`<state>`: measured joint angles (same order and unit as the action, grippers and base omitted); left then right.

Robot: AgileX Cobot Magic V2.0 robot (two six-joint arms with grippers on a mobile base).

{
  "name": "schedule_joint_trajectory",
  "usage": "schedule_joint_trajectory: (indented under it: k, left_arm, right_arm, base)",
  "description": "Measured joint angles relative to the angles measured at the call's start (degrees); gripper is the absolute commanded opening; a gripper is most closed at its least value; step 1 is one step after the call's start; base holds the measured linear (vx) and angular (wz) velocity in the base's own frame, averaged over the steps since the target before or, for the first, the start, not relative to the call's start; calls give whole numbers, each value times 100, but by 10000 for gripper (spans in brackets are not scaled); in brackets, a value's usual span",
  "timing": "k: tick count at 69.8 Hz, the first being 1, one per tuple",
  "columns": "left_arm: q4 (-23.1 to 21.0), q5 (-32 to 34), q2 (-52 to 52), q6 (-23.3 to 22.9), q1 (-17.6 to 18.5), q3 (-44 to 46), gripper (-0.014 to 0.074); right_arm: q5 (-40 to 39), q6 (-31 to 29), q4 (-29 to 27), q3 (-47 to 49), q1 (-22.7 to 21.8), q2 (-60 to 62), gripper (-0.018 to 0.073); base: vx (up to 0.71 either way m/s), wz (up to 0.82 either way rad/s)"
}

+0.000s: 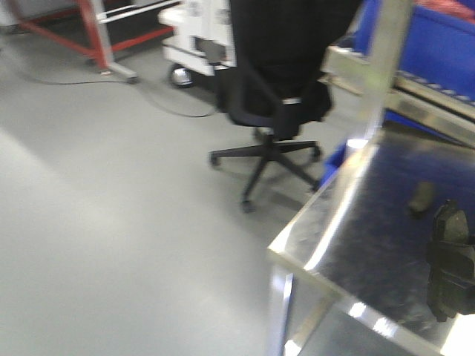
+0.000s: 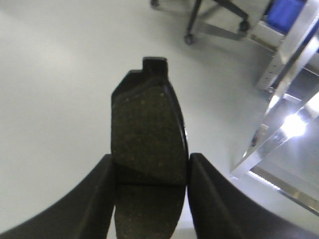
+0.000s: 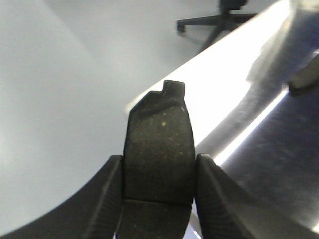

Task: Move and align brake pads A on conveyor
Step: 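Drive the base across the floor carrying both brake pads to the conveyor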

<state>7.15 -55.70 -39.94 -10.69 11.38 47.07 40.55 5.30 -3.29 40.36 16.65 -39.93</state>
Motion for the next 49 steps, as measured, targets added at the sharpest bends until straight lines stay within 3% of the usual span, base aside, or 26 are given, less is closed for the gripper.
schedule_joint_trajectory:
  k: [49]
  left_arm:
    - [5, -91, 0, 0, 0, 0, -6]
  right_arm:
    - [0, 0, -6, -18, 0, 0, -3]
  base:
    - [-25, 70]
